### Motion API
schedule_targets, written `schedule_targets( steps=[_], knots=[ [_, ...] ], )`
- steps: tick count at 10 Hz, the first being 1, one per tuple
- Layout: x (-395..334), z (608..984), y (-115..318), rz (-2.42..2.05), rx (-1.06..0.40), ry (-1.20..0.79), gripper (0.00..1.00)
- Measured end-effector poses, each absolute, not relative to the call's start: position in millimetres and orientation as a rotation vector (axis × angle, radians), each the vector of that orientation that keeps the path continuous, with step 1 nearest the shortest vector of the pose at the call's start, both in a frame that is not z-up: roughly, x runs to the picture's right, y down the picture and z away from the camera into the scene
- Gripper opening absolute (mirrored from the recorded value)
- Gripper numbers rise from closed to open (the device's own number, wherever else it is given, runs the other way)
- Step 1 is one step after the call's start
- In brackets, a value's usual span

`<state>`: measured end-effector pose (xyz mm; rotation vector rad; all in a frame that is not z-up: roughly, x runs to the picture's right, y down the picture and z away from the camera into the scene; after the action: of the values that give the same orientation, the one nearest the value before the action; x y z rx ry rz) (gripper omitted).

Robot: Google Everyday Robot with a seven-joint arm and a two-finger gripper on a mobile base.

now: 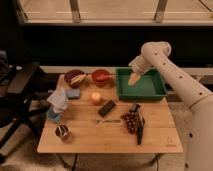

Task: Place pepper in tray

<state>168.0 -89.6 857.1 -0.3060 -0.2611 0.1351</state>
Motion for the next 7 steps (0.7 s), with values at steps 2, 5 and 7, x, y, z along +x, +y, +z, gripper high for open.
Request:
schedule_targets(
  steps=[2, 5, 7],
  knots=[
    [141, 871, -91, 0.096, -0.295, -0.287, 0.75],
    [81, 901, -90, 0.024, -0.245, -0.326, 0.75],
    [67, 914, -89, 0.001, -0.226, -0.338, 0.75]
  ],
)
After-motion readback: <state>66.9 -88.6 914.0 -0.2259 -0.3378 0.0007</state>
